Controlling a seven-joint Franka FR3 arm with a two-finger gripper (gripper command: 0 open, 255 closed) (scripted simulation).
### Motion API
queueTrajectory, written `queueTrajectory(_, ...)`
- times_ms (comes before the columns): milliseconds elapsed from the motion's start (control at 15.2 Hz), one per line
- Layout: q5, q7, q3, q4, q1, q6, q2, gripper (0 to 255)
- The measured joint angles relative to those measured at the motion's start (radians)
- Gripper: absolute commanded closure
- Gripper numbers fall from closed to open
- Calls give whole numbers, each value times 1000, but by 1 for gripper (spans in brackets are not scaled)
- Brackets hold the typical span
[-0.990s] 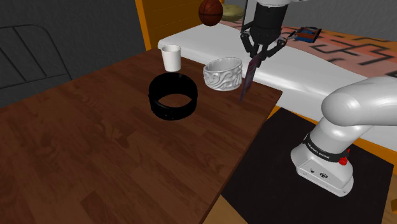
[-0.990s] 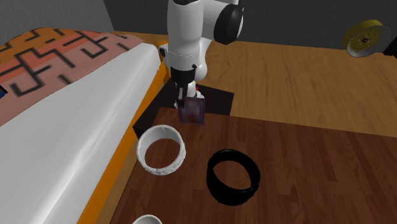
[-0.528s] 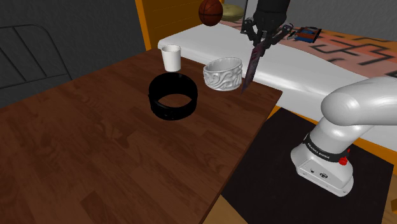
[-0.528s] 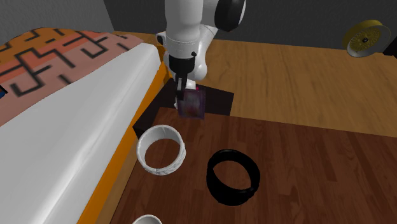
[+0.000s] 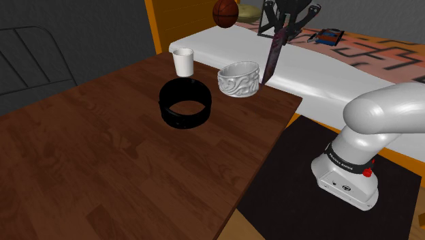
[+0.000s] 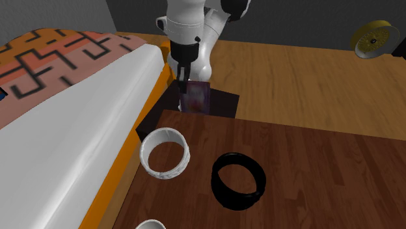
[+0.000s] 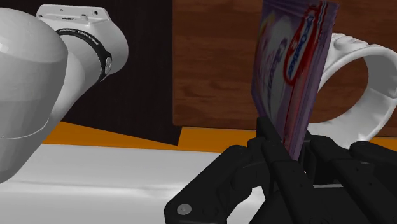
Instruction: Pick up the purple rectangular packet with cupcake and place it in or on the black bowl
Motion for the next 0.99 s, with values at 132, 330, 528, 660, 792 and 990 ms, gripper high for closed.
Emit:
queueTrajectory(132,-7,1,-6,34,-4,-23,11,255)
queueTrajectory(330,-16,4,-11,86,-12,-55,32,255)
queueTrajectory(528,-26,3,-21,135,-18,-88,48,255)
queueTrajectory(660,-30,6,-23,166,-21,-108,60,255)
queueTrajectory(792,-30,18,-12,208,-29,-122,86,255)
queueTrajectory(990,-21,71,54,299,-56,-119,167,255)
